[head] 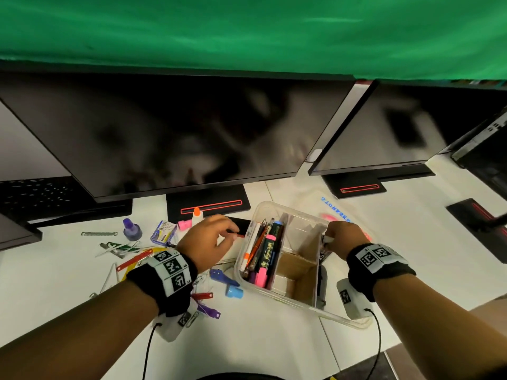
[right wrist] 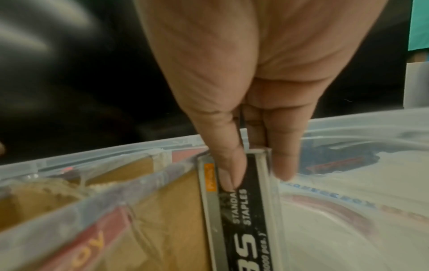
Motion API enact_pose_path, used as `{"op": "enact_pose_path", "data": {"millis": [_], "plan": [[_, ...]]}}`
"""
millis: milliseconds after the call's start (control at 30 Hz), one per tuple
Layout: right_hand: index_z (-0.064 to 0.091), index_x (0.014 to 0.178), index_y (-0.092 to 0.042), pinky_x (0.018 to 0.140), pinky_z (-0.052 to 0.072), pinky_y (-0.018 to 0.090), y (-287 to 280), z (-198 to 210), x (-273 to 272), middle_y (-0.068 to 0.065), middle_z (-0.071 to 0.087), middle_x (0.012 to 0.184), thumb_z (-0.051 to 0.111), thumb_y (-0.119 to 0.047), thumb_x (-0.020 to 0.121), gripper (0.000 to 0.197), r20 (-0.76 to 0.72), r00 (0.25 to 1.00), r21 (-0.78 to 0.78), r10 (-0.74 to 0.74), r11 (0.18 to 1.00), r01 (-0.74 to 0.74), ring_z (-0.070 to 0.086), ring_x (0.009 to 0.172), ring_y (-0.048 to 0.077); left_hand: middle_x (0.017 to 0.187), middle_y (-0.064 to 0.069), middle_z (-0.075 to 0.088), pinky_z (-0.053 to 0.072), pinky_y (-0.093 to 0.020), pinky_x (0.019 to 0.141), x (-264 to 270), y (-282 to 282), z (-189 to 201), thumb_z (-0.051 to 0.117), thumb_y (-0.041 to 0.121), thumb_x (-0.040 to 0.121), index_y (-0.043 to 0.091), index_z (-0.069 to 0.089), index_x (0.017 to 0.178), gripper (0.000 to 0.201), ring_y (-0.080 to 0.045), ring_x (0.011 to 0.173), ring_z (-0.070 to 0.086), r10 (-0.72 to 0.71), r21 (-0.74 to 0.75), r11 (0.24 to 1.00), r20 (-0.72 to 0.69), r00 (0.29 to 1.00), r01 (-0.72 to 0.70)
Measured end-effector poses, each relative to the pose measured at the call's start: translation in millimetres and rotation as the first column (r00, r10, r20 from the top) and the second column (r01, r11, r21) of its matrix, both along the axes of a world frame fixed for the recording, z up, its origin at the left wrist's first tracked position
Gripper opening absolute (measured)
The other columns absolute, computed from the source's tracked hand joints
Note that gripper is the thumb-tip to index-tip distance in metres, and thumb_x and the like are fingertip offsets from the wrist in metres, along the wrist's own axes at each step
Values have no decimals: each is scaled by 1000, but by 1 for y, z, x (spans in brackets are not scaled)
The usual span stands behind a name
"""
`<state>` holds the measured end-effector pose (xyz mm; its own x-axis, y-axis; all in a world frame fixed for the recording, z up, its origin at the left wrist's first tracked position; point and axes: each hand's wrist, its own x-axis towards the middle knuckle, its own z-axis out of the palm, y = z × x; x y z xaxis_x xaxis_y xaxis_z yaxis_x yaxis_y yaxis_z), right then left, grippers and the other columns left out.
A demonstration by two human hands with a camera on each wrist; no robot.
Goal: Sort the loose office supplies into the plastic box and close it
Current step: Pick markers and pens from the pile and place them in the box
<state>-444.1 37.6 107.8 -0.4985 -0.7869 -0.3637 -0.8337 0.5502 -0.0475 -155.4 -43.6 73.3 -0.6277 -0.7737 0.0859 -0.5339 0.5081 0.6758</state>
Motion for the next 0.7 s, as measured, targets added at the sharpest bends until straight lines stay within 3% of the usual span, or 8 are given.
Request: {"op": "enact_pose_path", "data": {"millis": [100,200,300,467,567,700], "plan": [[60,112,-13,92,46,32,1,3,3,8,63,117,65,-25,82,32,-28,1000,-7,0,1000,0,58,109,26,121,3,57,42,-21,93,-4,-27,-20,55,17,89,19,61,115,27,-12,106,55,-2,2,1000,219,976,2],[57,118,-14,92,47,33,4,10,6,9,61,120,66,-29,83,39,-65,998,-79,-17,997,12,57,112,27,132,1,49,40,-29,104,-15,-41,-41,54,16,87,20,52,127,40,-18,122,48,-76,49,997,449,890,60],[55,126,-15,96,44,34,7,10,5,12,57,128,63,-30,84,45,-86,996,-188,-27,982,10,53,118,28,142,-2,41,36,-33,110,-34,-47,-53,54,10,86,19,40,138,54,-22,132,40,-96,32,995,549,830,94],[48,133,-14,102,40,34,10,5,0,9,52,136,53,-31,91,46,-50,999,-80,-4,997,0,49,124,27,159,-3,11,16,-42,118,-59,-54,-62,48,1,89,16,11,150,73,-22,148,6,-110,70,994,690,715,86],[42,136,-13,100,40,34,11,3,-5,8,50,136,48,-32,93,47,-73,995,1,67,998,-67,48,125,27,157,-5,17,20,-42,117,-62,-60,-72,54,8,89,15,13,149,74,-25,147,12,-96,26,993,740,665,115],[33,141,-13,99,41,34,11,-3,-8,8,46,139,43,-27,94,50,-88,990,56,110,993,-106,47,125,27,137,-9,43,38,-38,106,-59,-58,-78,56,20,88,14,32,140,58,-27,129,41,-48,-26,995,737,674,100]]}}
